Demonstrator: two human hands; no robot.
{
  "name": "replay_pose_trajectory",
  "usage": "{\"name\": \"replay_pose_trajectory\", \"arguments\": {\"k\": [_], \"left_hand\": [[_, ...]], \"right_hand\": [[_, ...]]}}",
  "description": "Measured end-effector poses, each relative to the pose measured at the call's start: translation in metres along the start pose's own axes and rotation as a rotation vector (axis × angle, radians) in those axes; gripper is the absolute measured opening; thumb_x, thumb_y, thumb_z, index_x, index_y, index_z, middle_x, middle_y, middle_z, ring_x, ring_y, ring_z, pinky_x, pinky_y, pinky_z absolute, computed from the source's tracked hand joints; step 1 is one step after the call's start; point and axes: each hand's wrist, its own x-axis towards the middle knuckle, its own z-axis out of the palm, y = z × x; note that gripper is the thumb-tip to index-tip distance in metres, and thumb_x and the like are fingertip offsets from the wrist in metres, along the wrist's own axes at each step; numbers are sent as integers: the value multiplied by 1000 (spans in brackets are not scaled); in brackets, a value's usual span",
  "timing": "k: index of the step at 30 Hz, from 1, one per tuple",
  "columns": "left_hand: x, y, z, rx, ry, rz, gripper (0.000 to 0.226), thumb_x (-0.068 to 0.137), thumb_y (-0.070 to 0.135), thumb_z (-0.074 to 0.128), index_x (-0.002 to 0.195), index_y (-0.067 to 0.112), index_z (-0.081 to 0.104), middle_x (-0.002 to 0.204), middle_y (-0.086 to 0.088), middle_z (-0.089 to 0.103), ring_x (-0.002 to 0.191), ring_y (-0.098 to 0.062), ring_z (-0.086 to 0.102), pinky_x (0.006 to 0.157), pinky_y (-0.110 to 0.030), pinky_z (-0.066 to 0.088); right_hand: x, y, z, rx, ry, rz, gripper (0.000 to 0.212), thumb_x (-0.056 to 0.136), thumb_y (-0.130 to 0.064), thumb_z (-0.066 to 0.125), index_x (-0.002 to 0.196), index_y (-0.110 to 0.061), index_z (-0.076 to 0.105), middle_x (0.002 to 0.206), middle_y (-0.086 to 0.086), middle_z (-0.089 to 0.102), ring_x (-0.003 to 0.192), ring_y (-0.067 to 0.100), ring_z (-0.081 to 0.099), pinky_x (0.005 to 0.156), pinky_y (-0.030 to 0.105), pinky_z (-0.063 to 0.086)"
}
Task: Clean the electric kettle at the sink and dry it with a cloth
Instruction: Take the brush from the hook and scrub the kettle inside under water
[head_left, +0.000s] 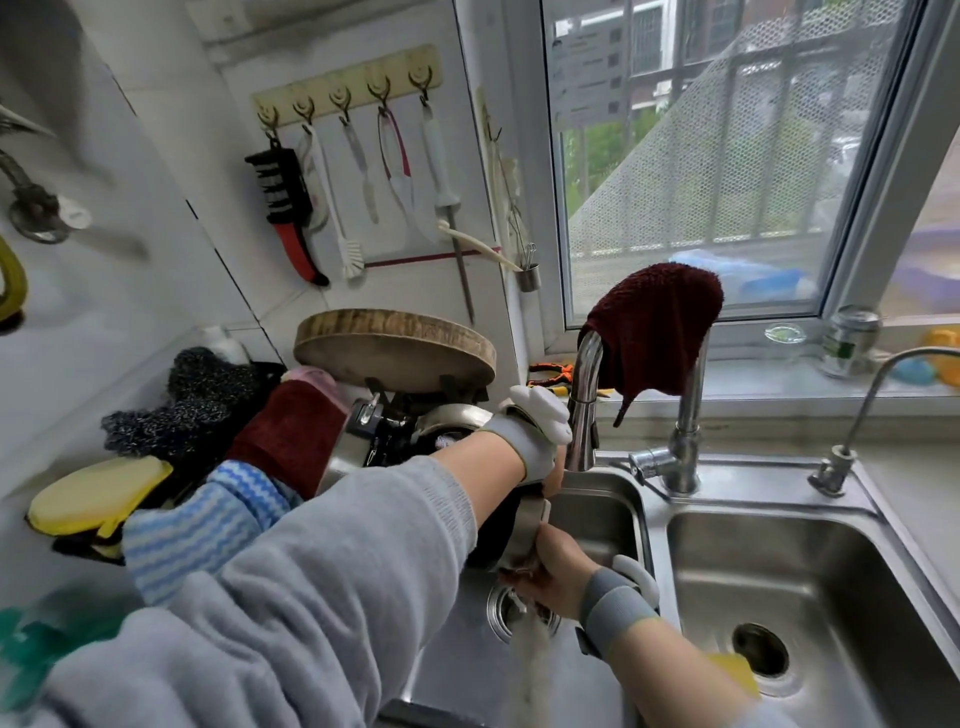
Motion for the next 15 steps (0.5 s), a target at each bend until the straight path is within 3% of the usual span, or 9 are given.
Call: {"name": "replay_pose_trajectory", "arguments": {"k": [2, 5, 7, 8, 9, 13, 15], "left_hand": [[-1, 2, 1, 56, 60, 6, 30, 98, 23, 46, 123, 11, 58, 96, 0, 44, 102, -18, 49, 82, -27, 31], [2, 6, 1, 72, 53, 15, 27, 98, 22, 43, 118, 11, 58, 76, 1, 36, 110, -19, 50, 78, -27, 30], [3, 9, -3, 60, 12, -4, 17, 99, 20, 42, 88, 13, 53, 68, 2, 30, 99, -20, 47, 77, -24, 35], [5, 10, -3, 45, -6, -10, 23, 98, 20, 43, 77, 13, 47, 68, 1, 29, 97, -19, 47, 77, -23, 37], [7, 9, -3, 44, -24, -9, 24, 98, 21, 45, 75, 14, 43, 68, 1, 30, 99, -20, 48, 79, -26, 37], [2, 8, -5, -4, -1, 29, 2, 96, 16, 49, 95, 15, 48, 77, -1, 41, 92, -18, 43, 81, -30, 37], [-3, 8, -5, -30, 10, 38, 16, 96, 15, 50, 111, 14, 56, 98, -4, 48, 91, -16, 39, 81, -30, 36]], "right_hand": [[2, 0, 0, -24, 1, 7, 25, 96, -14, 35, 92, -11, 60, 81, 10, 59, 63, 21, 54, 41, 22, 49], [5, 0, -2, -19, -14, 27, 26, 96, -17, 37, 103, -10, 60, 89, 12, 61, 66, 23, 57, 40, 23, 49], [6, 1, -3, 4, -24, 46, 27, 97, -18, 37, 106, -8, 60, 94, 14, 62, 68, 24, 58, 42, 24, 51], [8, 1, -3, 7, -29, 51, 28, 96, -18, 37, 107, -8, 61, 95, 15, 62, 69, 24, 58, 45, 26, 52], [9, 1, -3, 5, -33, 50, 29, 96, -18, 37, 109, -7, 61, 94, 15, 63, 68, 25, 59, 50, 29, 53], [11, 3, -3, -24, -51, 50, 31, 96, -18, 37, 111, -7, 61, 95, 14, 63, 68, 24, 60, 49, 28, 53], [9, 3, -2, -8, -80, 45, 29, 96, -17, 37, 109, -7, 61, 93, 14, 64, 68, 23, 59, 46, 26, 53]]}}
